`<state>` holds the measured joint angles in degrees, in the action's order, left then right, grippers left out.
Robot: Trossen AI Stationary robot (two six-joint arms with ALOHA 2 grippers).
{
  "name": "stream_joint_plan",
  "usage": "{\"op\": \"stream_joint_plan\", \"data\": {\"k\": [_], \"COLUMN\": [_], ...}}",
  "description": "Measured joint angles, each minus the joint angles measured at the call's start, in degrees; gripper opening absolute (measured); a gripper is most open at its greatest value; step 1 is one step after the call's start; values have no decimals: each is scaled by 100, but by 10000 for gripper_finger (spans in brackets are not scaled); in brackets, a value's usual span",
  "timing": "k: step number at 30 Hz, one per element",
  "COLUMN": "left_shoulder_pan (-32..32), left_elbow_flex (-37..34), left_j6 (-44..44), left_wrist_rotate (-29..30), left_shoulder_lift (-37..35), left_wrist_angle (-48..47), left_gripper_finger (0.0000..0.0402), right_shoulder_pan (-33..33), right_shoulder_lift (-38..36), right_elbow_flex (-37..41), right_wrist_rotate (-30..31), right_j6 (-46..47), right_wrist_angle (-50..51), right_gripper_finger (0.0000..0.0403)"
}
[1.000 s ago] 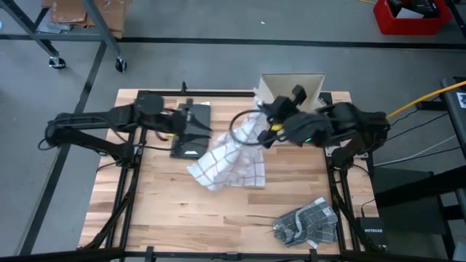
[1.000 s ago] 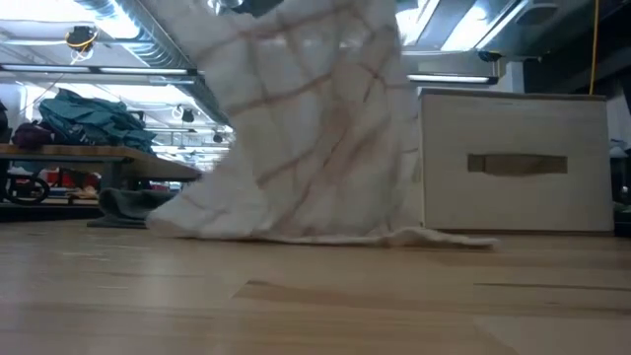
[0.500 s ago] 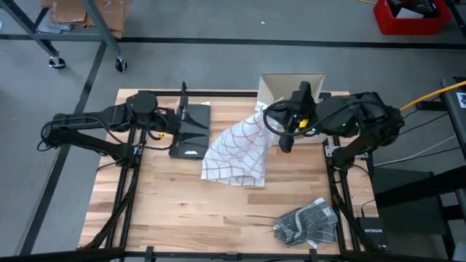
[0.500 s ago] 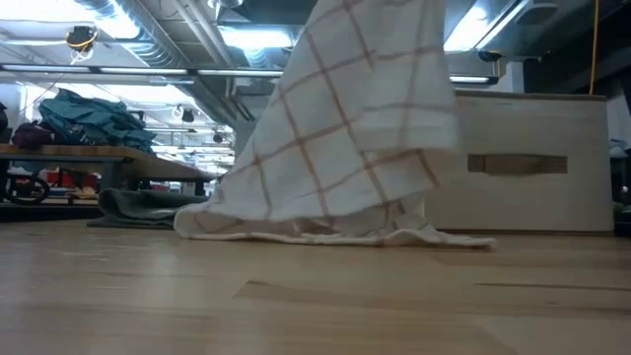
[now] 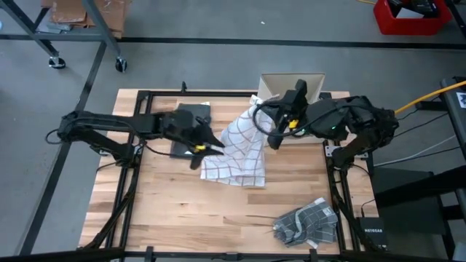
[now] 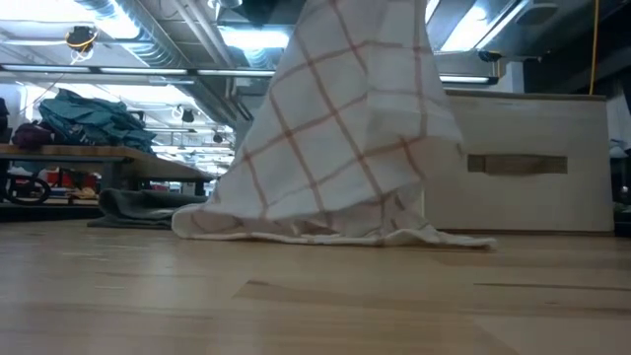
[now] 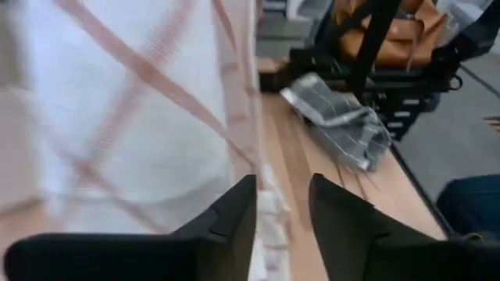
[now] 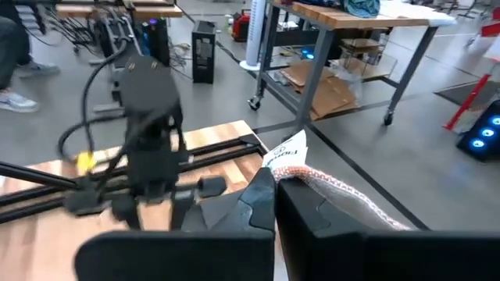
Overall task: Fold towel
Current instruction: Fold the white kitchen towel
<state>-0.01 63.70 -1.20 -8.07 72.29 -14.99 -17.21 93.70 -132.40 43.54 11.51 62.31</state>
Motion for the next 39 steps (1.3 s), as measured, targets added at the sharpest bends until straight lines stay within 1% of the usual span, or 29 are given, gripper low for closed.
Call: {"op": "stream_joint_plan", "data": {"k": [6, 8, 11, 14, 18, 22, 29, 34, 39], "left_shoulder_pan": [-292, -370, -450, -478, -478, -474, -409, -305, -224], "left_elbow_flex": [0, 0, 0, -2, -2, -2, -4, -4, -2], "left_j6": [-518, -613, -653, -655, -657, -749, -1467, -1556, -1558], "left_wrist_rotate": [-1, -3, -6, -3, 71, 402, 1184, 1226, 1224], "left_shoulder_lift": [820, 1058, 1402, 1649, 1929, 2050, 2054, 2054, 2054], "left_wrist_angle": [124, 181, 291, 453, 618, 730, 717, 862, 861], "left_gripper_finger": [183, 199, 211, 214, 214, 214, 209, 201, 202], "right_shoulder_pan": [0, 0, 0, 0, 0, 0, 0, 0, 0], "right_shoulder_lift": [114, 114, 114, 114, 114, 117, 117, 117, 117], "right_elbow_flex": [7, 7, 6, 4, 4, 4, 4, 4, 4], "right_wrist_rotate": [78, 89, 87, 84, -76, -108, -110, -110, -112], "right_j6": [-51, -159, -206, -404, -453, -453, -453, -453, -453], "right_wrist_angle": [-97, -244, -443, -649, -807, -871, -869, -869, -869], "right_gripper_finger": [5, 5, 5, 5, 5, 5, 5, 5, 5]}}
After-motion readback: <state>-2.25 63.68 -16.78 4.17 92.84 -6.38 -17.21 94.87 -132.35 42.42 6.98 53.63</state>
